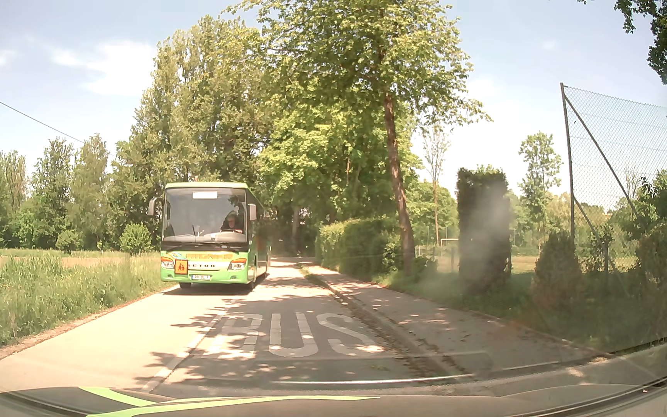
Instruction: Follow the waypoints while adhering to traffic rules and regulations
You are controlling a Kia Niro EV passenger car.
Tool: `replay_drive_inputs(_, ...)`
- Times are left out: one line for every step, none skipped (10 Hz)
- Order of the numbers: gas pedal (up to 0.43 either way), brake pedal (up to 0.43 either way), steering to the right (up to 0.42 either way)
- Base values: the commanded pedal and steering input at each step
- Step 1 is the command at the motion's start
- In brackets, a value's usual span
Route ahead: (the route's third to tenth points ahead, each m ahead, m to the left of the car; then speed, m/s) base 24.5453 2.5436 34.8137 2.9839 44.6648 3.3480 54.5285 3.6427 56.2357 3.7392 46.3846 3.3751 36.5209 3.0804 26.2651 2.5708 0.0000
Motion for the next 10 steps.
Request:
replay_drive_inputs(0.0,0.463,-0.089)
replay_drive_inputs(0.0,0.463,-0.089)
replay_drive_inputs(0.0,0.463,-0.089)
replay_drive_inputs(0.0,0.463,-0.088)
replay_drive_inputs(0.0,0.463,-0.089)
replay_drive_inputs(0.0,0.463,-0.089)
replay_drive_inputs(0.0,0.463,-0.089)
replay_drive_inputs(0.0,0.463,-0.089)
replay_drive_inputs(0.0,0.463,-0.089)
replay_drive_inputs(0.0,0.47,-0.088)
